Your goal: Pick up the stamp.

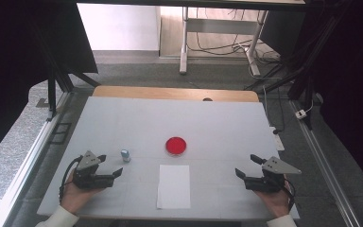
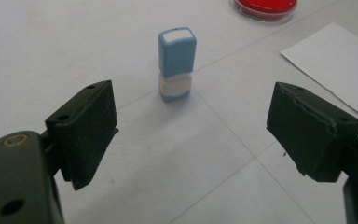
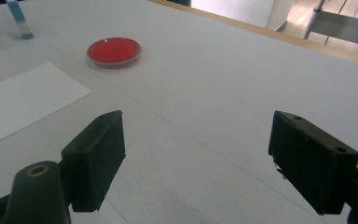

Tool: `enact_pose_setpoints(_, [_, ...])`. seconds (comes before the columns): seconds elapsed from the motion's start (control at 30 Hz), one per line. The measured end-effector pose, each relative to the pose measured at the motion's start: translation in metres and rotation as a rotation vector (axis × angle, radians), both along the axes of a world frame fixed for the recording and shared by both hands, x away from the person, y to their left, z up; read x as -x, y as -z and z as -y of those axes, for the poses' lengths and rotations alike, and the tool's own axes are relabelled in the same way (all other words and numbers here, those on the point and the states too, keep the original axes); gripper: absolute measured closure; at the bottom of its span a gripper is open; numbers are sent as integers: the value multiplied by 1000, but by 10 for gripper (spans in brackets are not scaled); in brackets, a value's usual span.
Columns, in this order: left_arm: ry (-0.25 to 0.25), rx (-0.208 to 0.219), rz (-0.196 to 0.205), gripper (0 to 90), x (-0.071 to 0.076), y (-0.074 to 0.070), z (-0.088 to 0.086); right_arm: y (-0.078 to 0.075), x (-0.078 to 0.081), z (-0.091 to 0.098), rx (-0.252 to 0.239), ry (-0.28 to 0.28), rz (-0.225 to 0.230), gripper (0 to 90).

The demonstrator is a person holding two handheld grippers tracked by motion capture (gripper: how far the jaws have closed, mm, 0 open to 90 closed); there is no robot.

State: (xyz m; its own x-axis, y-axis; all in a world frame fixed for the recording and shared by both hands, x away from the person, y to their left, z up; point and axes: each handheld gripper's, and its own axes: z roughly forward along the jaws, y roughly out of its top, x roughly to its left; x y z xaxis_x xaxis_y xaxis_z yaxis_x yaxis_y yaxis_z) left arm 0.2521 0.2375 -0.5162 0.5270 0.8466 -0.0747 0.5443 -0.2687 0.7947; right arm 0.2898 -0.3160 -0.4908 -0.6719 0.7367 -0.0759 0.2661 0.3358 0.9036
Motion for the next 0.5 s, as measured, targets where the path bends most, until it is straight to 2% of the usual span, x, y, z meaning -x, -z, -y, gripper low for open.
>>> enact_pose_setpoints(0.07, [-10,2,-9,162,-5,0,1,0,-1,0,-10,-4,0,193])
enact_pose_setpoints(0.13, [-16,-19,-14,161,-6,1,2,2,-2,-1,-24,-14,-8,197])
enact_pose_setpoints(0.23, [-17,-27,-9,160,-5,0,2,4,-4,-2,-29,-27,-12,197])
enact_pose_setpoints(0.27, [-23,-24,-4,161,-4,0,2,6,-7,-4,-27,-49,-28,197])
enact_pose_setpoints(0.37, [-21,-19,-7,162,-1,3,1,5,-8,-4,-67,-66,-46,201])
enact_pose_setpoints(0.43, [-16,-17,-15,162,0,5,-1,4,-8,-3,-76,-63,-45,204])
enact_pose_setpoints(0.5, [-15,-1,-10,163,1,6,-5,3,-8,-3,-59,-52,-39,204])
